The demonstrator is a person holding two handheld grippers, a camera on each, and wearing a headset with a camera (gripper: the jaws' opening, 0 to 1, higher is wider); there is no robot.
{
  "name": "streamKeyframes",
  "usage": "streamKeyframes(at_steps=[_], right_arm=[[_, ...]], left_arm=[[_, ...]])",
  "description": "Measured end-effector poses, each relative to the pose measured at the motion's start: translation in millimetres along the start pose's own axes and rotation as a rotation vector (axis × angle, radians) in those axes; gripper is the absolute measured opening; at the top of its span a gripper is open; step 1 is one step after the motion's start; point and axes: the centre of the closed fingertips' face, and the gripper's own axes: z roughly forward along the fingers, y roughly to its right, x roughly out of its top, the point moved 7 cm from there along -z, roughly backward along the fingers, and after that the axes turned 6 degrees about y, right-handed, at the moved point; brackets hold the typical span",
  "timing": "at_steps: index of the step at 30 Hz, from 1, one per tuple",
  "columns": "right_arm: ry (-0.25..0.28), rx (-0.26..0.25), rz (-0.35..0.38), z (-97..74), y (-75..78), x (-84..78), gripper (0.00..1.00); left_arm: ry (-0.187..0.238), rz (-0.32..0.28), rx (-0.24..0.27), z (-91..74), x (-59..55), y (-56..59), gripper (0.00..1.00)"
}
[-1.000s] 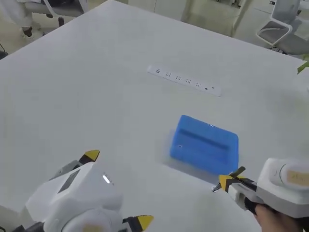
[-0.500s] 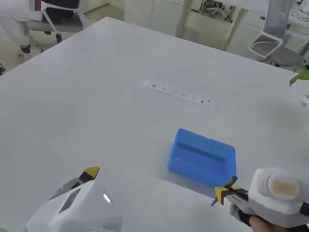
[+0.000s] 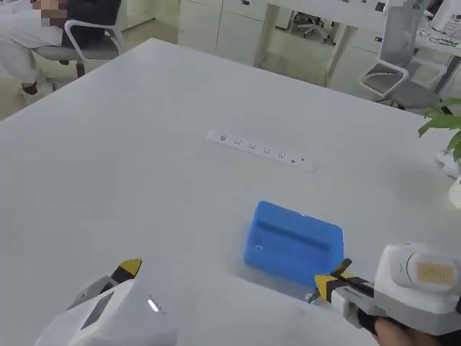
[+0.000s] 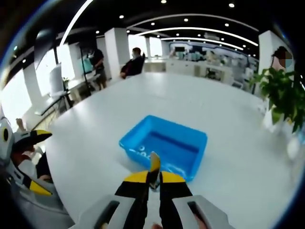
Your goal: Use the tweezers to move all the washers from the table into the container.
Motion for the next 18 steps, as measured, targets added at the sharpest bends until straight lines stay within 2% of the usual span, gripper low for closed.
streamKeyframes(at_steps=[8,18], right_arm=[[0.053,0.004,-0.013,-1.9,-1.6,22.0,0.04],[0.079,-0.011,-0.032,8.6,8.3,36.4,0.04]], left_arm=[[-0.01,0.021,-0.008,0.9,-0.4,1.3,0.95],[-0.009,0.037,-0.004,1.3,0.4,1.6,0.95]])
